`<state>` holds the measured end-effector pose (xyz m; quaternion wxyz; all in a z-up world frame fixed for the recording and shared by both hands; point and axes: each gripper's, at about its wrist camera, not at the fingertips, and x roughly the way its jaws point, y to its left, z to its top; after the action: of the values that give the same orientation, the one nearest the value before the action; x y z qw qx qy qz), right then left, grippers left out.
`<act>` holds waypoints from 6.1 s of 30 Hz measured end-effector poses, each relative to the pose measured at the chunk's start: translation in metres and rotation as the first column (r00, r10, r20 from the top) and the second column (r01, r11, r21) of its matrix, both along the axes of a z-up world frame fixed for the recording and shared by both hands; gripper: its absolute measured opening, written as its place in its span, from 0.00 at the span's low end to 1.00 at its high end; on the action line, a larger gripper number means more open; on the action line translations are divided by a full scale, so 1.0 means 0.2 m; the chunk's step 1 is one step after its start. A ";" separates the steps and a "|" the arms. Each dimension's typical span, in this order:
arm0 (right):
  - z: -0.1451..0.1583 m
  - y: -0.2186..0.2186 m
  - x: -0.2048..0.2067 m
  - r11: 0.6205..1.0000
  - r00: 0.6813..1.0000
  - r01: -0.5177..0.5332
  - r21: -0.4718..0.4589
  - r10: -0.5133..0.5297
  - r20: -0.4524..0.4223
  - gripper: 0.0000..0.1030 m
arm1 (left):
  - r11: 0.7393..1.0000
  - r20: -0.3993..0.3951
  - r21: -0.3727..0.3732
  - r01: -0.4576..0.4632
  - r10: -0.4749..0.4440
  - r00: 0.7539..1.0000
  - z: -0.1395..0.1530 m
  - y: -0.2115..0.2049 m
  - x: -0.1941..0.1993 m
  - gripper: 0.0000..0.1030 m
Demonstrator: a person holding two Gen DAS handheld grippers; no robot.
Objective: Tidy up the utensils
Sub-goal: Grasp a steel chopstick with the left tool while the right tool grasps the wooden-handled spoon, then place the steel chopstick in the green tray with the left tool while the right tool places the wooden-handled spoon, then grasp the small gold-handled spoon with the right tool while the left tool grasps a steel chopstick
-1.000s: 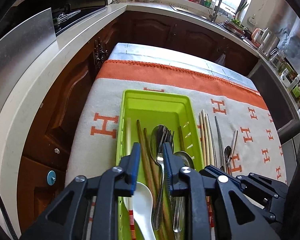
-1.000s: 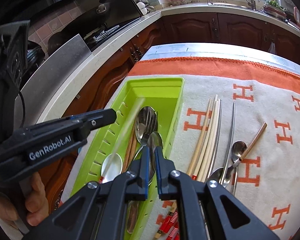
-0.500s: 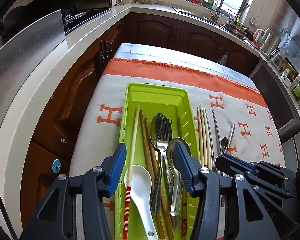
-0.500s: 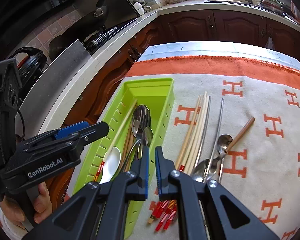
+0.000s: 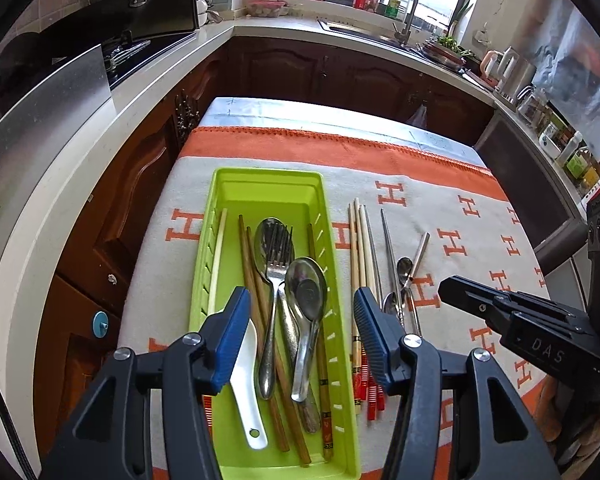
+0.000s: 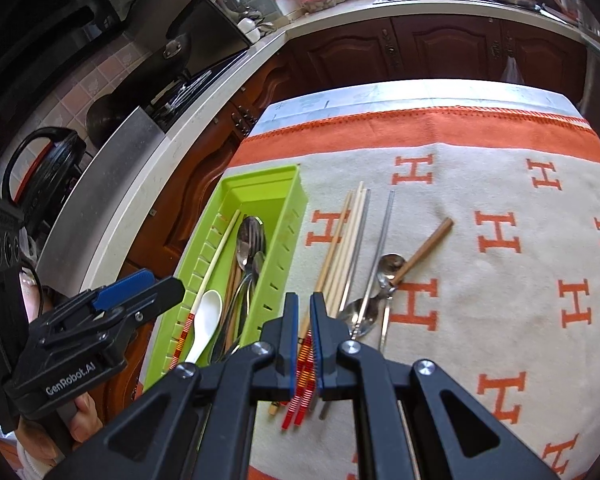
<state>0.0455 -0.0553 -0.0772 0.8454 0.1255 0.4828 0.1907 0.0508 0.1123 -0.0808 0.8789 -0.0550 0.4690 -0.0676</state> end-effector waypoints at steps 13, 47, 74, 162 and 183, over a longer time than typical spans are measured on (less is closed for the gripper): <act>-0.06 -0.27 0.02 0.996 0.996 0.083 0.038 -0.082 -0.043 0.07 | 0.994 -0.027 -0.008 0.107 -0.107 0.994 -0.08 -0.30 0.01 0.50; -0.36 -0.43 0.08 0.984 0.984 0.101 0.146 -0.077 -0.159 0.08 | 0.982 -0.198 -0.016 0.191 -0.190 0.962 -0.48 -0.61 0.32 0.15; -0.41 -0.39 0.15 0.972 0.977 0.140 0.187 -0.104 -0.188 0.14 | 0.979 -0.142 -0.135 0.155 -0.174 0.974 -0.30 -0.49 0.18 0.03; 0.02 0.13 -0.08 0.994 0.994 -0.104 -0.035 0.102 -0.049 0.08 | 0.996 0.009 -0.031 -0.086 0.086 0.996 -0.08 0.18 -0.21 0.43; -0.16 -0.22 -0.08 0.985 1.000 0.010 -0.175 -0.010 -0.002 0.10 | 0.997 -0.028 -0.002 0.072 -0.072 0.997 -0.20 -0.25 -0.18 0.59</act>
<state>0.0298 -0.0987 -0.1099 0.8533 0.0534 0.4985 0.1431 0.0154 0.0618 -0.1216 0.8692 -0.0393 0.4829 -0.0985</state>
